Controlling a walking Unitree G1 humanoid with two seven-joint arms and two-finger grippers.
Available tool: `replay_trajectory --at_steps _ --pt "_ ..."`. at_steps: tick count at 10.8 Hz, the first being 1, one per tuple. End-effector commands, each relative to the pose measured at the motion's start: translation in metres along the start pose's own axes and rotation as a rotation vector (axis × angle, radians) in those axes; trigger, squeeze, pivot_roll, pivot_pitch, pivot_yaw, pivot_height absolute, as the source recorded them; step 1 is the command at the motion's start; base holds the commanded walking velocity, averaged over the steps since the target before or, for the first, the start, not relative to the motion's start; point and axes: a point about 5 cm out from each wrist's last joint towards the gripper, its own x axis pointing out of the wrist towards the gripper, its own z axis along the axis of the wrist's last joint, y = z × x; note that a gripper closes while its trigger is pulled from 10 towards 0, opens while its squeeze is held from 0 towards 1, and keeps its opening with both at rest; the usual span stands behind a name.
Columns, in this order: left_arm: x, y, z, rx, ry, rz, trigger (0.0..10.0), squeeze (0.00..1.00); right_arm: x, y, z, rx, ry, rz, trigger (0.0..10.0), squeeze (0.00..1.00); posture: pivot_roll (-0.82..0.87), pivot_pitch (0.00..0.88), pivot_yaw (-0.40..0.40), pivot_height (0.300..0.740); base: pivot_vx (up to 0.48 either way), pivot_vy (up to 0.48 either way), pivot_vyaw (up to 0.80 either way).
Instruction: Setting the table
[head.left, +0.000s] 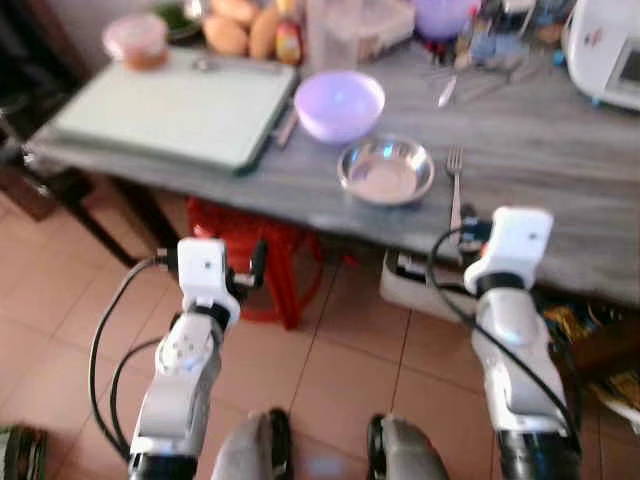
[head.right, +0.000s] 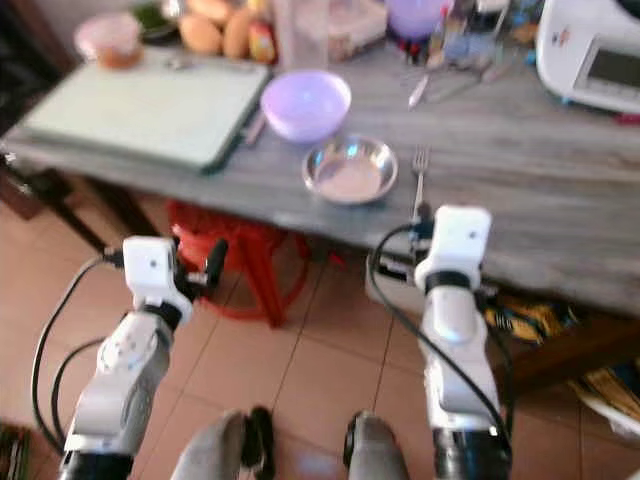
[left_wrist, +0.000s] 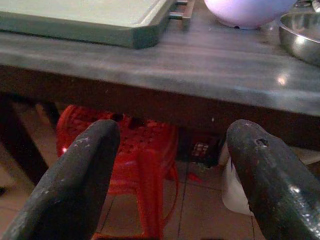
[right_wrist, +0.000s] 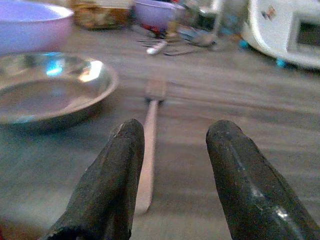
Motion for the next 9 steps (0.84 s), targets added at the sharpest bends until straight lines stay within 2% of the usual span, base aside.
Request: replay_trajectory --at_steps 1,3,4,5,6,7,8,9 --pt "-0.001 0.002 -0.004 0.003 0.016 0.013 10.0 0.00 0.002 0.003 0.001 -0.016 -0.010 0.007 10.0 0.00 -0.06 0.102 0.055 0.740 -0.281 0.000 0.00" --pt "0.002 0.001 -0.002 0.003 0.003 0.015 10.0 0.00 0.005 0.005 0.003 -0.039 -0.068 0.007 10.0 0.00 -0.06 0.092 0.049 0.740 -0.277 0.000 0.00" --pt "0.004 0.000 0.000 0.002 -0.006 0.014 10.0 0.00 0.001 0.012 -0.002 0.092 -0.022 0.103 10.0 0.00 -0.06 0.091 0.048 0.740 -0.281 0.000 0.00" --pt "0.006 -0.001 0.000 0.002 -0.009 0.014 10.0 0.00 -0.003 0.017 -0.003 0.059 -0.026 0.154 10.0 0.00 -0.07 0.101 0.045 0.740 -0.277 0.000 0.00" --pt "0.007 -0.001 0.000 0.003 -0.010 0.013 10.0 0.00 -0.005 0.018 -0.005 0.064 -0.025 0.161 10.0 0.00 -0.07 0.099 0.044 0.740 -0.285 0.000 0.00" --pt "0.007 -0.001 -0.001 0.002 -0.010 0.011 10.0 0.00 -0.005 0.014 -0.005 0.079 -0.034 0.137 10.0 0.98 -0.08 0.100 0.045 0.740 -0.274 0.000 0.00" --pt "0.008 -0.003 -0.002 0.000 -0.011 0.008 10.0 0.00 -0.002 0.010 -0.004 0.039 -0.051 0.104 10.0 1.00 -0.08 0.099 0.045 0.740 -0.270 0.000 0.00" --pt "0.011 -0.006 -0.002 -0.003 -0.014 0.003 10.0 0.00 0.002 0.007 -0.001 0.052 -0.062 0.118 10.0 1.00 -0.09 0.098 0.044 0.740 -0.255 0.000 0.00"
